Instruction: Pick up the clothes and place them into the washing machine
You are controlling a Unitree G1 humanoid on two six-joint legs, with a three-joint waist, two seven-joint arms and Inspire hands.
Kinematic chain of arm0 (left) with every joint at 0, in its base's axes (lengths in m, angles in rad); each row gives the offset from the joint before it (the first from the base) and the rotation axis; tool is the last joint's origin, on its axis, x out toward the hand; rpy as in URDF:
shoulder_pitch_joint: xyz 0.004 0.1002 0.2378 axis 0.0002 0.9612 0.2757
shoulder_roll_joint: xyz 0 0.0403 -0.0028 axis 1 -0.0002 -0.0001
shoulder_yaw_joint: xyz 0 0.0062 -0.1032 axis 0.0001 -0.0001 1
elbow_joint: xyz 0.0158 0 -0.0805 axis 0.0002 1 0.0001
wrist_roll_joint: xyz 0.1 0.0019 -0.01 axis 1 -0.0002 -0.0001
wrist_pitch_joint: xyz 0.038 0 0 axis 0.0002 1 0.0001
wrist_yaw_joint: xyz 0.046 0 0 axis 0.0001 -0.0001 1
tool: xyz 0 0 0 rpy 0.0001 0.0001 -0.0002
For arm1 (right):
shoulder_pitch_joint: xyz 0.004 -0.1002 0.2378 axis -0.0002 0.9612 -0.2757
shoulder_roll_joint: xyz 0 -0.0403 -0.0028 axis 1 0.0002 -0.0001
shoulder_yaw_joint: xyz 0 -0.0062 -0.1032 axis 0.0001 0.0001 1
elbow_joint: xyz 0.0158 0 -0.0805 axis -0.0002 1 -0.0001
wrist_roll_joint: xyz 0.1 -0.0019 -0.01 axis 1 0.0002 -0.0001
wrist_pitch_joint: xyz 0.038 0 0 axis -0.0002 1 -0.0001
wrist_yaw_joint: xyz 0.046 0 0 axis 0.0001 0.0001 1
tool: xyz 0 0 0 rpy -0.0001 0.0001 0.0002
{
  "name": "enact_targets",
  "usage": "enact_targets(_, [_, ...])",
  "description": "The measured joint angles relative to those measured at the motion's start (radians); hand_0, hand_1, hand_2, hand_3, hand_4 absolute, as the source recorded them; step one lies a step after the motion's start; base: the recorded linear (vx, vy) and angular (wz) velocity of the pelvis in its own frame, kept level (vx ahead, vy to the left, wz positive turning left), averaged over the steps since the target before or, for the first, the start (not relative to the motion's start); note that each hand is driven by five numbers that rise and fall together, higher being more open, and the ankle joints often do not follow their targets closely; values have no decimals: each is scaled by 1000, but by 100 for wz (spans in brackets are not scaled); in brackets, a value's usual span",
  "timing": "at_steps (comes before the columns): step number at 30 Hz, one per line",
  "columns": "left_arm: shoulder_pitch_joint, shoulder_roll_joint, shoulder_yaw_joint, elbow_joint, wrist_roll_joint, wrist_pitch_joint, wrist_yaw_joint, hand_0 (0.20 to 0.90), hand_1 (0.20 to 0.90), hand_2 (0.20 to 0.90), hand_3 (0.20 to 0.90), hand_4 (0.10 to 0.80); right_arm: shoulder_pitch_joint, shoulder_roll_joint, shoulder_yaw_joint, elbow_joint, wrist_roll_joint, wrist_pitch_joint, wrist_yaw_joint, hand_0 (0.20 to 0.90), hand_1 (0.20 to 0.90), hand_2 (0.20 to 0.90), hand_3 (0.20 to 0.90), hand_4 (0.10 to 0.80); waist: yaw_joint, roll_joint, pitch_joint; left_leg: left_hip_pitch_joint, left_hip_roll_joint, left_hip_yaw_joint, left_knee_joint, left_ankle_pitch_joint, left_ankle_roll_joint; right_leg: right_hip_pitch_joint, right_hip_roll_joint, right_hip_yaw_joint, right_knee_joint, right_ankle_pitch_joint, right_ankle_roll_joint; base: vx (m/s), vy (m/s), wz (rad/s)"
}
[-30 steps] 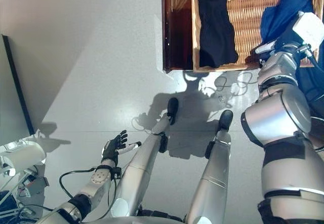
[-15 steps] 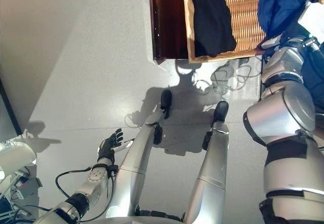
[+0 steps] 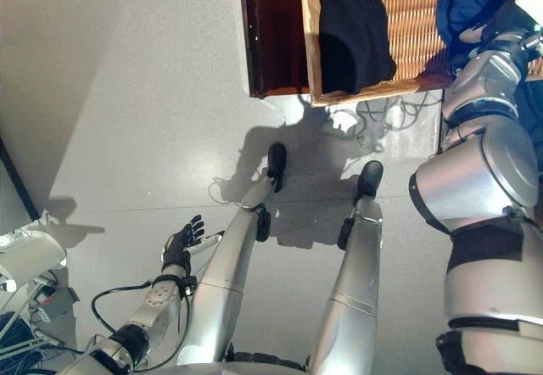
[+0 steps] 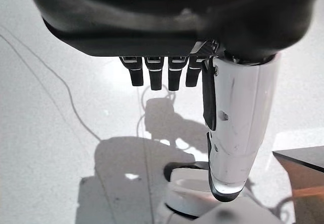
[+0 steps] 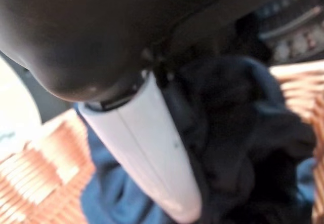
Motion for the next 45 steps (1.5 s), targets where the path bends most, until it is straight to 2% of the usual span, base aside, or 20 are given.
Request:
enact_targets(4, [-2,2,8,-35,14,-20,-1,900,900,900,900,800,7,0,-8,7,-1,13,40,200,200,200,200,300,33,2,0,44,0,-1,-23,7,-15,27,-2,-3,14,-11,-17,21,20,4])
enact_targets(6, [-6,-2,9,-38,49,-19,-9,900,900,900,900,800,70,-45,-90,-15,-2,-28,44,200,200,200,200,300,68,8,0,70,0,-2,-32,11,-20,48,-6,-6,20,-17,-22,54,-39,12])
enact_targets(8, [13,2,10,-76,97,-22,-26,900,900,900,900,800,152,-97,-162,-2,3,-52,64,200,200,200,200,300,109,22,-3,116,-17,-16,-57,22,-30,80,-26,-12,39,-36,-25,34,-31,35])
enact_targets(9, [44,7,11,-108,117,-27,-29,900,900,900,900,800,178,-118,-193,16,26,-48,62,200,200,200,200,300,119,48,-22,124,-24,-27,-58,24,-32,97,-37,-24,45,-45,-24,29,-13,38])
enact_targets(12, [84,15,15,-149,150,-25,-50,900,900,900,900,800,240,-194,-291,0,61,-69,63,200,200,200,200,300,155,78,-40,155,-36,-38,-75,33,-23,121,-51,-34,52,-51,-23,41,-38,19])
enact_targets(16, [122,15,30,-151,182,-21,-72,900,900,900,900,800,305,-204,-396,-5,128,-73,69,200,200,200,200,300,166,97,-55,224,-42,-48,-112,48,-21,192,-63,-53,29,-54,-19,39,-44,8])
enact_targets(19, [144,15,41,-156,193,-19,-96,900,900,900,900,800,337,-207,-505,-11,243,-74,87,200,200,200,200,300,163,102,-65,283,-43,-54,-145,56,-16,253,-65,-65,0,-54,-18,49,-38,3])
enact_targets(22, [160,17,52,-155,212,-5,-113,900,900,900,900,800,406,-209,-633,-52,407,-112,101,200,200,200,200,300,160,103,-80,339,-42,-63,-180,61,-11,316,-66,-81,-40,-50,-10,-56,-14,2])
enact_targets(26, [176,16,91,-147,248,25,-138,900,900,900,900,800,509,-176,-843,-96,763,-183,136,200,200,200,200,300,150,104,-99,425,-34,-66,-245,77,-4,413,-64,-110,-115,-31,-5,55,-15,-2])
enact_targets(28, [192,21,111,-110,259,25,-138,900,900,900,900,800,529,-96,-852,-123,926,-229,129,200,200,200,200,300,132,103,-108,479,-27,-65,-280,80,-3,471,-57,-116,-161,-15,-2,72,44,-17])
enact_targets(30, [180,16,111,-49,263,28,-138,900,900,900,900,800,514,-65,-930,-171,1102,-235,147,200,200,200,200,300,109,108,-125,511,-27,-54,-301,78,-2,502,-55,-107,-196,-6,4,68,15,-20])
enact_targets(32, [183,17,119,-26,270,31,-131,900,900,900,900,800,525,-32,-952,-221,1184,-308,162,200,200,200,200,300,106,106,-143,525,-24,-48,-311,78,1,519,-51,-104,-223,5,7,15,12,-12])
enact_targets(34, [190,19,125,-37,276,36,-131,900,900,900,900,800,548,-22,-1020,-284,1240,-334,176,200,200,200,200,300,97,104,-144,539,-23,-42,-316,83,10,536,-50,-101,-239,10,12,-21,12,-4])
enact_targets(36, [217,21,145,-49,277,35,-124,900,900,900,900,800,677,77,-1039,-436,1247,-453,198,200,200,200,200,300,82,88,-145,551,-22,-33,-315,80,18,549,-49,-100,-248,9,11,-43,7,-8])
enact_targets(37, [227,16,148,-45,277,40,-126,900,900,900,900,800,700,125,-1055,-429,1256,-484,203,200,200,200,200,300,70,85,-146,562,-21,-34,-317,81,18,563,-48,-100,-256,11,12,-50,17,-11])
enact_targets(39, [248,16,150,-44,275,23,-128,900,900,900,900,800,704,174,-1112,-390,1310,-482,173,200,200,200,200,300,56,86,-146,577,-21,-32,-324,76,14,571,-49,-95,-259,12,11,-23,25,-12])
enact_targets(41, [251,16,150,-33,272,20,-128,900,900,900,900,800,705,185,-1114,-381,1316,-487,143,200,200,200,200,300,56,95,-145,580,-17,-24,-334,73,9,567,-46,-90,-262,16,11,10,21,-16])
enact_targets(44, [263,15,148,-16,269,20,-128,900,900,900,900,800,703,181,-1110,-383,1296,-492,121,200,200,200,200,300,61,110,-147,580,-13,-6,-340,74,8,555,-44,-75,-273,24,12,39,12,-18])
enact_targets(45, [265,13,147,-1,270,20,-128,900,900,900,900,800,693,155,-1112,-383,1270,-487,91,200,200,200,200,300,60,127,-152,580,-14,-1,-348,72,10,553,-46,-71,-275,24,12,35,-6,-7])
